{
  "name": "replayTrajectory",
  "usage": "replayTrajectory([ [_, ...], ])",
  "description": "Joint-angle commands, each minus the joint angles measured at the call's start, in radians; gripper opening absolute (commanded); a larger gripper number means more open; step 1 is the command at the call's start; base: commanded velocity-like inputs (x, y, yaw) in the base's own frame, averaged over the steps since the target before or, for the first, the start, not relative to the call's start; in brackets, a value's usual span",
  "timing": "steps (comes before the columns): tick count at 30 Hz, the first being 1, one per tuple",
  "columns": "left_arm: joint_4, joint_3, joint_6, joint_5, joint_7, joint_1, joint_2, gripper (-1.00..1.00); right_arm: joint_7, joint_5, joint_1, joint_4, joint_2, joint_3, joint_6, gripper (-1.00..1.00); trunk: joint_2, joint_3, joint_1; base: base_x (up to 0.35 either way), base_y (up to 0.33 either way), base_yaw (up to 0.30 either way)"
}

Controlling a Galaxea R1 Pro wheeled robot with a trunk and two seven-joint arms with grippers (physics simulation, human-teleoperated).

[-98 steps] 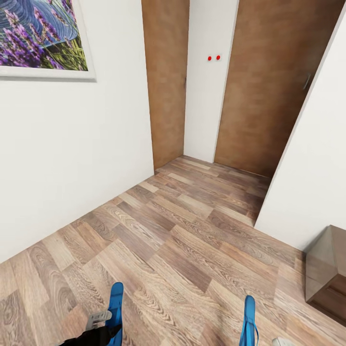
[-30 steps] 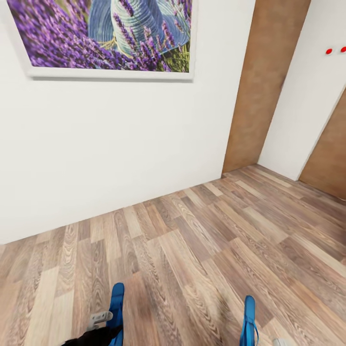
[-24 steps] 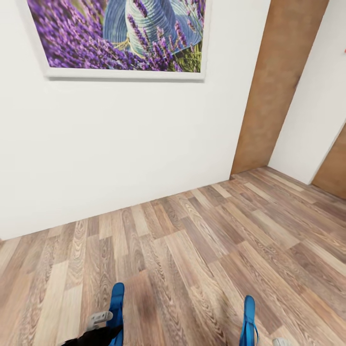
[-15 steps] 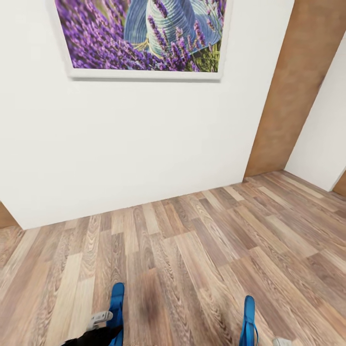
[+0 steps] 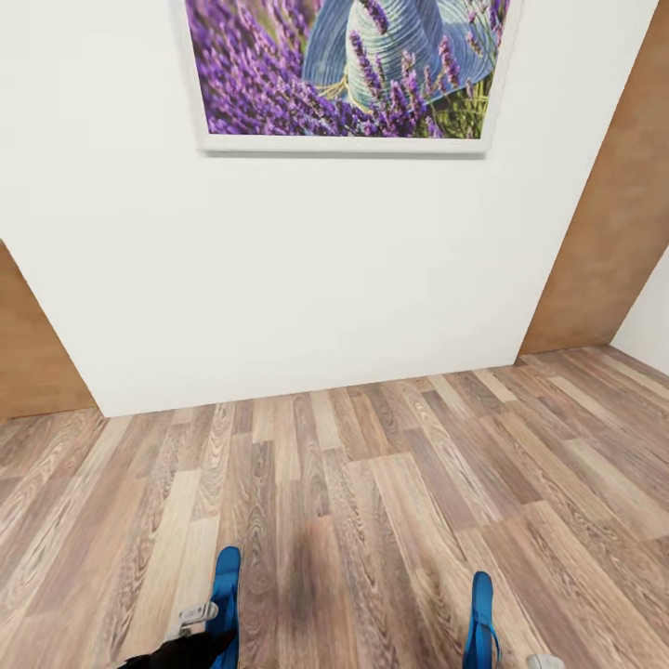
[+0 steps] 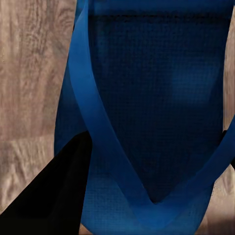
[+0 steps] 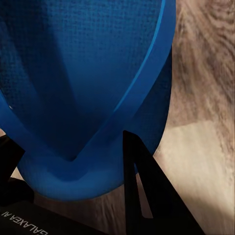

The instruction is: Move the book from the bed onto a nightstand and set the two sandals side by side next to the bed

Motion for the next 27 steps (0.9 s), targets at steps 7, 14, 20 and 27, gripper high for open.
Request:
replayTrajectory([
  [7,0.002,-0.002,-0.004,0.003,-0.002,-0.001,-0.001,-1.00,0.006,0.003,0.000,-0.002,0.001,-0.009,0.011,-1.00,0.000,-0.001,0.000,0.000,0.000,0.289],
  [14,0.002,-0.002,-0.004,0.003,-0.002,-0.001,-0.001,-1.00,0.006,0.003,0.000,-0.002,0.001,-0.009,0.011,-1.00,0.000,-0.001,0.000,0.000,0.000,0.289],
  [20,0.002,-0.001,-0.004,0.003,-0.002,-0.001,-0.001,-1.00,0.006,0.003,0.000,-0.001,0.001,-0.009,0.011,-1.00,0.000,-0.001,0.000,0.000,0.000,0.289],
  [27,0.002,-0.001,-0.005,0.003,-0.002,-0.001,0.000,-1.00,0.007,0.003,0.000,-0.001,0.001,-0.009,0.011,-1.00,0.000,-0.001,0.000,0.082,0.000,0.287],
])
